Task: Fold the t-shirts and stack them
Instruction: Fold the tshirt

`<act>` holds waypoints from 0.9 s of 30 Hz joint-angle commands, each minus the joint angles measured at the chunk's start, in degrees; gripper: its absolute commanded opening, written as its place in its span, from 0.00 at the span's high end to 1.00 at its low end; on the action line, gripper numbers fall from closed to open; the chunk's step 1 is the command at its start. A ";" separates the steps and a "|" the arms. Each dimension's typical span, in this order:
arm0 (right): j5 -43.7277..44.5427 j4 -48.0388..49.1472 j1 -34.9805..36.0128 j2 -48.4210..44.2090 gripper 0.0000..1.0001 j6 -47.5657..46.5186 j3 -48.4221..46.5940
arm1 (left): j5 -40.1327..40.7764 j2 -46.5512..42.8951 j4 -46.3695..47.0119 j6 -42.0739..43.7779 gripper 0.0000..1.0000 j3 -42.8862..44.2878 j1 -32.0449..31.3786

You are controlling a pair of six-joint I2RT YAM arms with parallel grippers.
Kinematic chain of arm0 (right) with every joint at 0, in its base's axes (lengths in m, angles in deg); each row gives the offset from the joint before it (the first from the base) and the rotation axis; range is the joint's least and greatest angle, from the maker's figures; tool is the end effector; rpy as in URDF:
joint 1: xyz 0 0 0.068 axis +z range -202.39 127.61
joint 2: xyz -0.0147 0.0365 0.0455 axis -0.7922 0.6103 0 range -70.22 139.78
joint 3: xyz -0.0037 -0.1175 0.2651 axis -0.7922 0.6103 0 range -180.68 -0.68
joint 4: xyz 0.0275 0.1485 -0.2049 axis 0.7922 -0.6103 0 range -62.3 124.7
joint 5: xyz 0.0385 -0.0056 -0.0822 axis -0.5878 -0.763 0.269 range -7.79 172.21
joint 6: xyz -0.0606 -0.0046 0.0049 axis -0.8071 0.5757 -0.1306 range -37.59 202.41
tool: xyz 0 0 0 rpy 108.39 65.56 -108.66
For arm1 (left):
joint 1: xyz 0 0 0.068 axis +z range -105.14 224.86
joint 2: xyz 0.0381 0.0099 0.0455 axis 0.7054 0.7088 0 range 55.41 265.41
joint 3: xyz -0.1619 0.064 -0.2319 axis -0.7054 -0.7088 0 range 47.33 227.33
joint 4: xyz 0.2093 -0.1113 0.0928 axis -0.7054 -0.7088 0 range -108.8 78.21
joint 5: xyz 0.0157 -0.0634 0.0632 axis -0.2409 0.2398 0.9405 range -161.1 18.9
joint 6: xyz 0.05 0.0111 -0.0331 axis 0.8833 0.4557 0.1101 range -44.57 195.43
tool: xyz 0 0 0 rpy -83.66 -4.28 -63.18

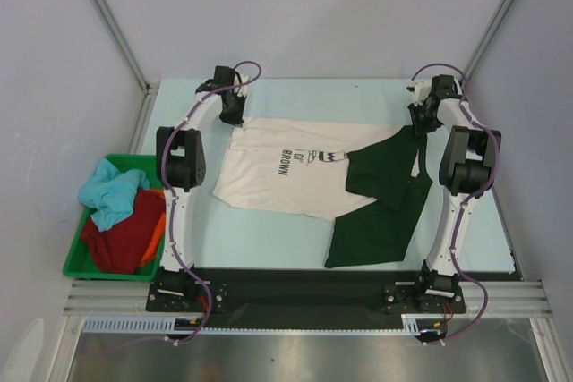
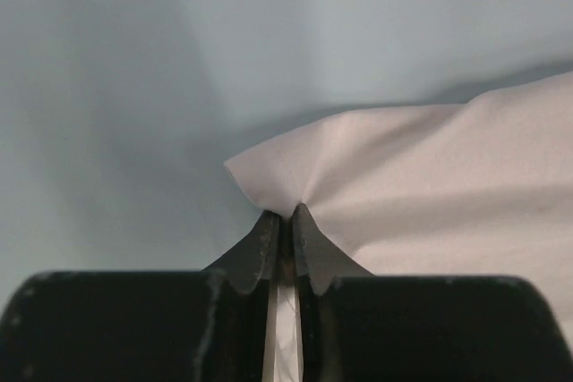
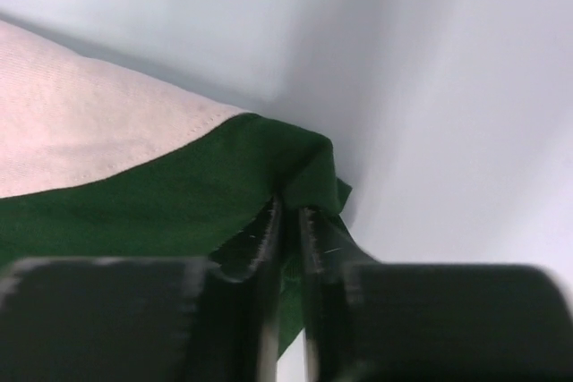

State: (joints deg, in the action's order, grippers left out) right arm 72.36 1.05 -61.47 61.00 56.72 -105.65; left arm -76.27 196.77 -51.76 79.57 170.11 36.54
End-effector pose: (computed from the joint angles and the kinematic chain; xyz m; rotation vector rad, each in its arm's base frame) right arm 0.4998 -0.0719 0.1712 -0.4337 2.5549 0.0049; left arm 0.5403 -0.0832 0.1686 0.3142 2.5737 -0.1437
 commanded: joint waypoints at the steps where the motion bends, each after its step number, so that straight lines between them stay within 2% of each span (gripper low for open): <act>1: 3.69 0.95 0.11 5.62 0.90 -2.61 -1.03 | 1.56 1.90 -0.11 -0.36 0.91 1.58 0.58; 3: 4.22 0.95 0.38 6.59 0.95 -2.69 -2.25 | 2.18 2.08 -0.02 -0.28 0.99 1.67 0.58; 5: 4.75 1.39 0.47 8.00 1.00 -2.70 -3.40 | 3.76 2.25 0.41 -0.45 1.00 1.67 0.67; 13: 5.98 -1.85 0.21 14.67 1.00 -2.61 -15.51 | 7.01 4.18 1.03 -0.36 1.00 3.34 1.46; 20: 6.95 -12.75 -0.68 29.35 1.00 -1.73 -46.60 | 9.30 6.91 2.52 1.57 1.00 7.47 1.90; 24: 7.82 -6.36 0.29 27.08 1.00 -4.09 -40.08 | 10.36 8.32 2.79 2.54 1.00 9.84 2.51; 27: 8.00 -4.85 0.90 26.54 1.00 -4.19 -40.66 | 11.14 8.14 3.66 3.07 0.99 10.11 2.60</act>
State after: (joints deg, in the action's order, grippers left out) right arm 75.44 -6.69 -60.27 85.50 54.77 -147.66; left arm -72.09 202.19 -49.84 79.98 178.48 36.54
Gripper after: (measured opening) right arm 0.044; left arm 0.021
